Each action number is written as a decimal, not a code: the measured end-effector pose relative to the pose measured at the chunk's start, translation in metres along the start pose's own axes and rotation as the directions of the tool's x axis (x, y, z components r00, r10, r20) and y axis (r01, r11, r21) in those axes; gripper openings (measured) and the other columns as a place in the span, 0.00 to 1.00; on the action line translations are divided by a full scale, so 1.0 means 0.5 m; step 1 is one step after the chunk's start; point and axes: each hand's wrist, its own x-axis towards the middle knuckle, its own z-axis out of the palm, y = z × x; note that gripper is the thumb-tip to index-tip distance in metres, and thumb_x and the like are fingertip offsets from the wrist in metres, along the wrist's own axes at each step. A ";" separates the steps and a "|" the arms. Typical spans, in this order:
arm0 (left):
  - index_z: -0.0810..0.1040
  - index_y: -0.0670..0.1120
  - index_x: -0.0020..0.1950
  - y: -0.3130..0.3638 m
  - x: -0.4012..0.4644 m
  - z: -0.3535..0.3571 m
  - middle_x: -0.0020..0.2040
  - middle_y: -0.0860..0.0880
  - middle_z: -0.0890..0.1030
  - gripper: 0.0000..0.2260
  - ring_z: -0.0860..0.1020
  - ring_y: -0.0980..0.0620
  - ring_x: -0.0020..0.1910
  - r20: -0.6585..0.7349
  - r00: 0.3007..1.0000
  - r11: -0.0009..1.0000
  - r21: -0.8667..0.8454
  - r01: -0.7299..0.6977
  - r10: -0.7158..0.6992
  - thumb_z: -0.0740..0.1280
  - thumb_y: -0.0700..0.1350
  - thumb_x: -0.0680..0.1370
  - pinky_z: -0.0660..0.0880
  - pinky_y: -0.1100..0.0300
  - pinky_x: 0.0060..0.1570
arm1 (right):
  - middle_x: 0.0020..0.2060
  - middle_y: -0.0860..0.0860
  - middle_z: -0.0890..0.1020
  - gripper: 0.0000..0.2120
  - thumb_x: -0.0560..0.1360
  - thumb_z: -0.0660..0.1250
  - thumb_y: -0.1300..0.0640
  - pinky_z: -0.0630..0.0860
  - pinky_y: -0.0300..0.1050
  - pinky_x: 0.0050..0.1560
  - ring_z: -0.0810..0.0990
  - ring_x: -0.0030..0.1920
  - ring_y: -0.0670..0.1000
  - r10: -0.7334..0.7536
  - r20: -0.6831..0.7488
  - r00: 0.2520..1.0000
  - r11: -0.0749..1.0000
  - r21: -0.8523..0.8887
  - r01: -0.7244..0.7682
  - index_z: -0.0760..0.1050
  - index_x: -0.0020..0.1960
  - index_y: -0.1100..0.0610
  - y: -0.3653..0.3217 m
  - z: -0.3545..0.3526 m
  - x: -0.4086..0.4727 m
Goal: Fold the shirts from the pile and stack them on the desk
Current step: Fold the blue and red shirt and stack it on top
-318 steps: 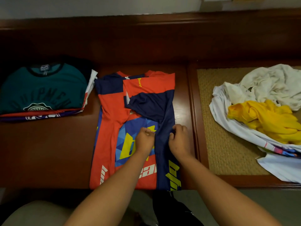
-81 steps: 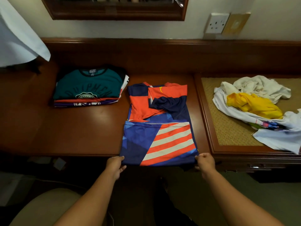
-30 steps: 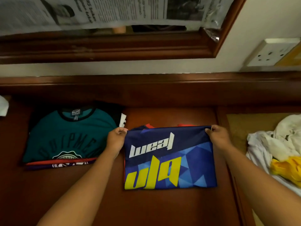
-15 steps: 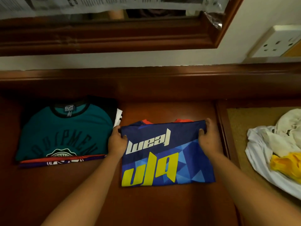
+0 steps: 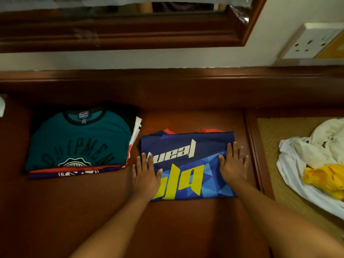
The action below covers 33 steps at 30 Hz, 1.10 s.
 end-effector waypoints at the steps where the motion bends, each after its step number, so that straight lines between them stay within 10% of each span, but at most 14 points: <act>1: 0.52 0.46 0.79 0.012 0.007 -0.011 0.79 0.44 0.52 0.35 0.49 0.43 0.78 -0.015 1.000 1.000 -0.021 -0.009 0.008 0.39 0.63 0.76 0.49 0.46 0.74 | 0.78 0.53 0.42 0.29 0.83 0.46 0.44 0.40 0.56 0.75 0.39 0.77 0.56 -0.016 -0.020 1.000 1.000 0.004 0.016 0.43 0.79 0.55 -0.011 -0.010 0.001; 10: 0.44 0.51 0.79 0.097 0.130 -0.028 0.79 0.50 0.43 0.26 0.43 0.46 0.78 -0.006 0.967 0.967 0.015 -0.256 0.256 0.52 0.52 0.84 0.44 0.46 0.75 | 0.78 0.47 0.44 0.27 0.83 0.45 0.44 0.41 0.56 0.75 0.41 0.78 0.52 -0.429 0.069 0.900 0.902 -0.012 0.431 0.45 0.79 0.50 -0.180 0.041 0.021; 18: 0.46 0.44 0.79 0.015 0.110 -0.024 0.79 0.44 0.45 0.29 0.43 0.45 0.78 -0.038 0.999 0.998 -0.056 0.037 -0.039 0.49 0.57 0.83 0.45 0.46 0.75 | 0.78 0.50 0.40 0.30 0.82 0.45 0.42 0.39 0.59 0.76 0.38 0.77 0.54 -0.094 0.013 0.995 0.996 -0.007 0.094 0.41 0.79 0.53 -0.057 0.006 0.056; 26: 0.47 0.51 0.79 0.032 -0.044 0.070 0.78 0.50 0.43 0.31 0.44 0.49 0.78 -0.017 0.971 0.971 0.038 -0.237 0.238 0.39 0.61 0.78 0.41 0.51 0.73 | 0.77 0.47 0.39 0.38 0.72 0.30 0.35 0.36 0.51 0.74 0.36 0.77 0.50 -0.359 0.086 0.929 0.931 -0.039 0.364 0.39 0.78 0.49 -0.076 0.087 -0.102; 33: 0.45 0.48 0.79 -0.008 -0.072 0.077 0.79 0.50 0.45 0.39 0.44 0.50 0.78 -0.052 0.996 0.997 -0.014 -0.075 0.074 0.29 0.67 0.74 0.44 0.49 0.74 | 0.78 0.47 0.42 0.29 0.81 0.42 0.39 0.41 0.58 0.74 0.38 0.77 0.54 -0.097 0.007 0.995 0.991 -0.095 0.097 0.41 0.79 0.48 0.058 0.046 -0.058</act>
